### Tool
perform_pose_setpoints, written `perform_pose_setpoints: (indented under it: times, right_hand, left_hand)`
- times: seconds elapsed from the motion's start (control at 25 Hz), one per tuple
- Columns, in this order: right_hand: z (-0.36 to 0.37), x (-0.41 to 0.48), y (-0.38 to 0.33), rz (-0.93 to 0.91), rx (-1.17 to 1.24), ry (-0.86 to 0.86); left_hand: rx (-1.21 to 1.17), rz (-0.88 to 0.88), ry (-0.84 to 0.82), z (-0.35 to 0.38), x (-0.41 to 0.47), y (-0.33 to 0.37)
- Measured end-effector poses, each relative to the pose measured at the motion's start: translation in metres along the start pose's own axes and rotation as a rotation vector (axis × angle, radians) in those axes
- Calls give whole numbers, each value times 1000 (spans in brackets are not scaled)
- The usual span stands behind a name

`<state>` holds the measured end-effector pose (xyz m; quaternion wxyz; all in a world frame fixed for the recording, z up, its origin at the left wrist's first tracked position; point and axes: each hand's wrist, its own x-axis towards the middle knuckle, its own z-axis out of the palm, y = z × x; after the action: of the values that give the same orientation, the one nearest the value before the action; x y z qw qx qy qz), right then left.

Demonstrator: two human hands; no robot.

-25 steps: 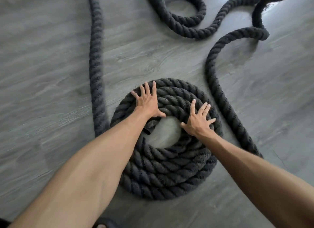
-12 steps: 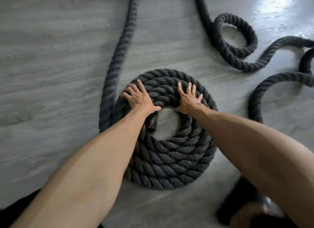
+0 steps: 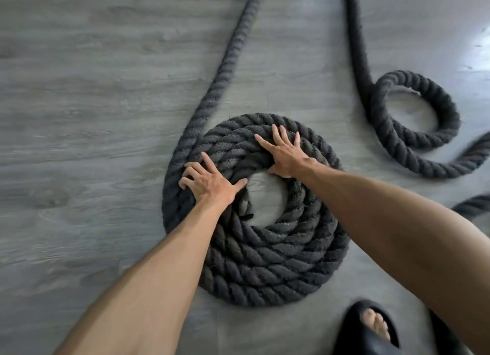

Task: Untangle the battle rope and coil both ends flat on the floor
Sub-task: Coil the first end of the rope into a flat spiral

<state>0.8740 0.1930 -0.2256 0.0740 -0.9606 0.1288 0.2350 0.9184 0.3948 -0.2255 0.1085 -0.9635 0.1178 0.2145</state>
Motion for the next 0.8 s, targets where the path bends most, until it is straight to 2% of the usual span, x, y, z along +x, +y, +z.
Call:
perform_pose_setpoints:
  times: [0.08, 0.12, 0.2, 0.32, 0.36, 0.44, 0.56, 0.8]
  right_hand:
    - [-6, 11, 7, -50, -27, 78]
    - [-2, 8, 8, -13, -10, 127]
    - [14, -16, 7, 181, 68, 199]
    - [38, -70, 9, 551, 254, 104]
    - [42, -80, 8, 628, 334, 55]
    - [46, -81, 8, 694, 417, -2]
    - [40, -53, 19, 670, 422, -27]
    - [-7, 17, 100, 428, 284, -32]
  left_hand:
    - [-27, -40, -23, -10, 9, 6]
    - [-45, -55, -49, -16, 12, 8]
    - [-60, -46, -99, -26, 19, 7]
    - [-35, 184, 27, -43, 41, 16]
    - [-57, 274, 57, -50, 52, 24]
    - [-101, 402, -10, -62, 74, 42]
    - [-93, 416, -122, -60, 96, 51]
    - [-168, 185, -58, -73, 111, 80]
